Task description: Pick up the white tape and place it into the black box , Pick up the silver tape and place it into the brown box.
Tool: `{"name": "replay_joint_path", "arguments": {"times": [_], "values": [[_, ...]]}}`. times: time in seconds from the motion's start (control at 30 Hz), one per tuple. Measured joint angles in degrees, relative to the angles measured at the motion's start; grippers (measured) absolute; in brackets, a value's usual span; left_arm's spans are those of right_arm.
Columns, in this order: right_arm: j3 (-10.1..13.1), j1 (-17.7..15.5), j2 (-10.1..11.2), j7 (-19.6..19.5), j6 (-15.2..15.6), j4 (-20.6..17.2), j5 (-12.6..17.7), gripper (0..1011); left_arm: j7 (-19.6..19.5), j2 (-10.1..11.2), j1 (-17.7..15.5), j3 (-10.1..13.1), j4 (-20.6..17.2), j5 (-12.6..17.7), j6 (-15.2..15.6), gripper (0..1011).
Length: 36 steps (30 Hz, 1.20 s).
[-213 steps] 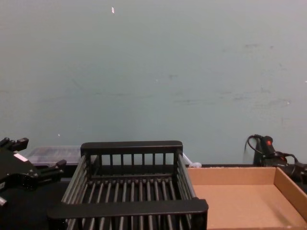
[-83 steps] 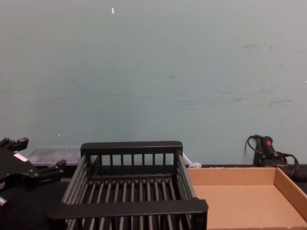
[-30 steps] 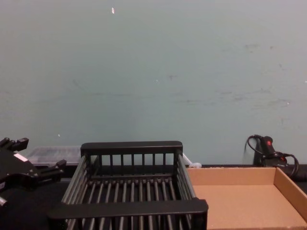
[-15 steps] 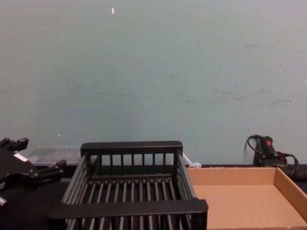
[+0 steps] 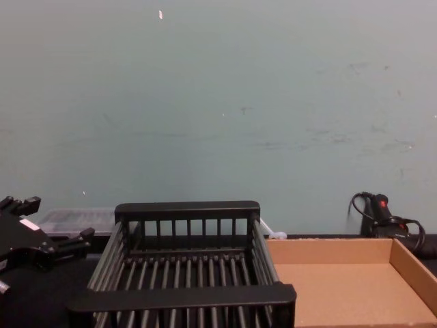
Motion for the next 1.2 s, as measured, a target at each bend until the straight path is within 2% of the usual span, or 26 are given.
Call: {"name": "replay_joint_path", "arguments": {"times": [0.03, 0.13, 0.8, 0.97, 1.2], "values": [[0.00, 0.00, 0.00, 0.00, 0.00, 0.00, 0.00, 130, 0.00, 0.00, 0.00, 0.00, 0.00, 0.00, 0.00, 1001], [0.00, 0.00, 0.00, 0.00, 0.00, 0.00, 0.00, 92, 0.00, 0.00, 0.00, 0.00, 0.00, 0.00, 0.00, 1001], [0.00, 0.00, 0.00, 0.05, -0.02, 0.00, -0.03, 90, 0.00, 0.00, 0.00, 0.00, 0.00, 0.00, 0.00, 1001], [0.25, -0.02, 0.26, 1.04, -0.90, -0.13, 0.00, 90, 0.00, 0.00, 0.00, 0.00, 0.00, 0.00, 0.00, 1001], [1.14, 0.02, 0.70, 2.79, -2.08, -1.35, 1.96, 90, 0.00, 0.00, 0.00, 0.00, 0.00, 0.00, 0.00, 1001]]}}
